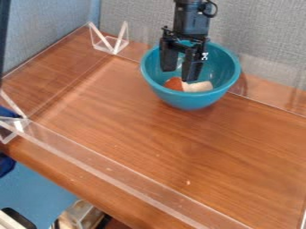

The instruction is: Put the mushroom in the blue bowl

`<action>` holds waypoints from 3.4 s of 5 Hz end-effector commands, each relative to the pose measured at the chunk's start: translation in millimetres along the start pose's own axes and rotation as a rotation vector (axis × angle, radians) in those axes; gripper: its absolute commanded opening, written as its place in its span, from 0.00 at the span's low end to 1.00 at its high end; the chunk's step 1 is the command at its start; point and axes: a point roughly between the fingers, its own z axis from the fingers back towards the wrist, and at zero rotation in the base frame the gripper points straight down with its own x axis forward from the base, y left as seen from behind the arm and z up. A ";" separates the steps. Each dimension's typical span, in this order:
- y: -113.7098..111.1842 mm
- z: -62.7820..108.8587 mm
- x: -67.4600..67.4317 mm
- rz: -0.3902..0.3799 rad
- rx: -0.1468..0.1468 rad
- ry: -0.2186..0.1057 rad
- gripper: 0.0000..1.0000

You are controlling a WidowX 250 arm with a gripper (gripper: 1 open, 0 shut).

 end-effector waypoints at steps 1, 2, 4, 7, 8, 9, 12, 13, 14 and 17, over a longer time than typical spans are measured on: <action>-10.1 41.8 -5.9 -0.011 0.065 -0.091 1.00; -11.9 46.8 -8.0 -0.008 0.070 -0.102 1.00; -12.9 52.8 -17.7 -0.024 0.089 -0.097 1.00; -9.9 66.1 -25.2 -0.095 0.155 -0.072 1.00; -8.2 65.9 -24.1 -0.129 0.171 -0.063 1.00; -7.7 64.2 -24.0 -0.154 0.180 -0.056 1.00; -2.6 48.0 -18.6 -0.211 0.187 -0.030 0.00; 1.3 37.7 -14.4 -0.216 0.179 -0.022 0.00; 5.0 25.8 -9.2 -0.221 0.169 -0.013 0.00; 9.8 8.8 -4.3 -0.229 0.149 -0.001 1.00</action>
